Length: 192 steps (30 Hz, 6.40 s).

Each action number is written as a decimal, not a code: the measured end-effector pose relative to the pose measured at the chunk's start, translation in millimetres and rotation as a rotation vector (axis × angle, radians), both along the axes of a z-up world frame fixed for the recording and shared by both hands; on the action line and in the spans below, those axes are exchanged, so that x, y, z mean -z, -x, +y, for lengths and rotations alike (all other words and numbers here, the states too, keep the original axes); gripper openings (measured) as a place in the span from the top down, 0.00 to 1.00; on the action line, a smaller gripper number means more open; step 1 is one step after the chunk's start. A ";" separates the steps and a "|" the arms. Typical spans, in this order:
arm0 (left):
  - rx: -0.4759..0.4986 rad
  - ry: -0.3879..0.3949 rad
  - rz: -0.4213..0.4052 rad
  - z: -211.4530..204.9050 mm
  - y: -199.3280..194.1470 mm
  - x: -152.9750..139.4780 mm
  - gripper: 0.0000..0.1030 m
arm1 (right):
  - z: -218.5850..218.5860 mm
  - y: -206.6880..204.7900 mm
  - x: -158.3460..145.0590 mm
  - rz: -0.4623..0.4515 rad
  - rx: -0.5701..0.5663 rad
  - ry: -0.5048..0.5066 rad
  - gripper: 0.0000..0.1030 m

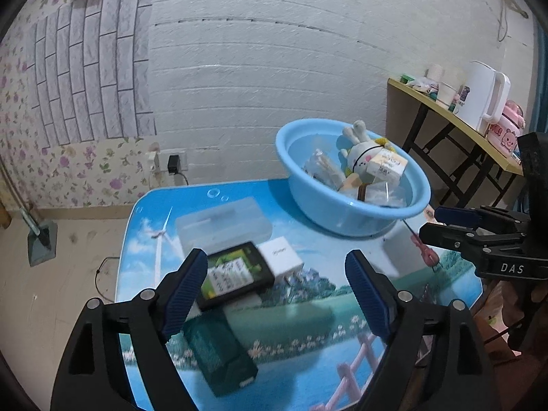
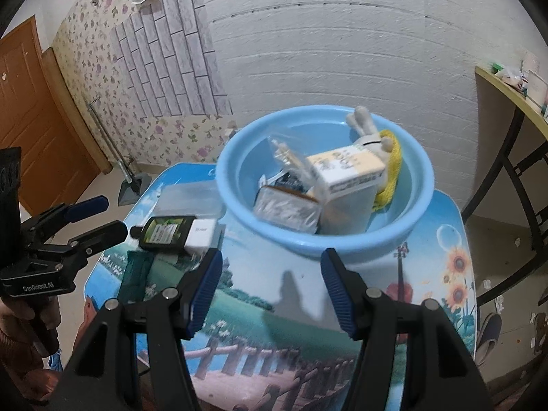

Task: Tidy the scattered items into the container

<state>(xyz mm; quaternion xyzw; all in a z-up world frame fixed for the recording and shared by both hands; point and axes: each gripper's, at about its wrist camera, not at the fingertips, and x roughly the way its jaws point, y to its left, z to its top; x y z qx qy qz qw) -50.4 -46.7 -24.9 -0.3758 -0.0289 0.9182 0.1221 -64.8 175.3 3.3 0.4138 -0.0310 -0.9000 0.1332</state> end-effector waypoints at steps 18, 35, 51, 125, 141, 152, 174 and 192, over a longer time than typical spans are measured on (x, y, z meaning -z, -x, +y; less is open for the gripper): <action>-0.044 0.006 -0.048 -18.7 -21.6 16.9 0.18 | -21.4 -12.3 2.8 -0.005 -0.052 -0.012 0.35; -0.081 -0.008 -0.141 -38.7 -26.9 59.5 0.18 | -42.0 -4.3 27.0 -0.041 -0.088 0.036 0.00; -0.072 0.011 -0.218 -33.1 -9.2 100.4 0.18 | -62.5 13.2 54.6 -0.112 -0.106 -0.024 0.06; -0.050 0.108 -0.201 -10.3 -35.1 93.1 0.30 | 23.6 -13.2 97.7 -0.194 0.043 -0.096 0.73; -0.118 0.163 -0.250 2.6 -37.7 104.3 0.00 | 19.9 -21.8 94.9 -0.157 -0.020 -0.107 0.43; -0.148 0.150 -0.212 1.2 -38.1 105.7 0.00 | 16.3 -12.7 101.4 -0.158 0.005 -0.127 0.37; -0.082 0.147 -0.092 6.1 -42.3 102.1 0.32 | -0.3 -6.4 110.5 -0.116 0.033 -0.131 0.00; -0.062 0.165 -0.072 11.0 -47.3 98.0 0.56 | 15.1 -13.8 102.4 -0.064 0.047 -0.122 0.60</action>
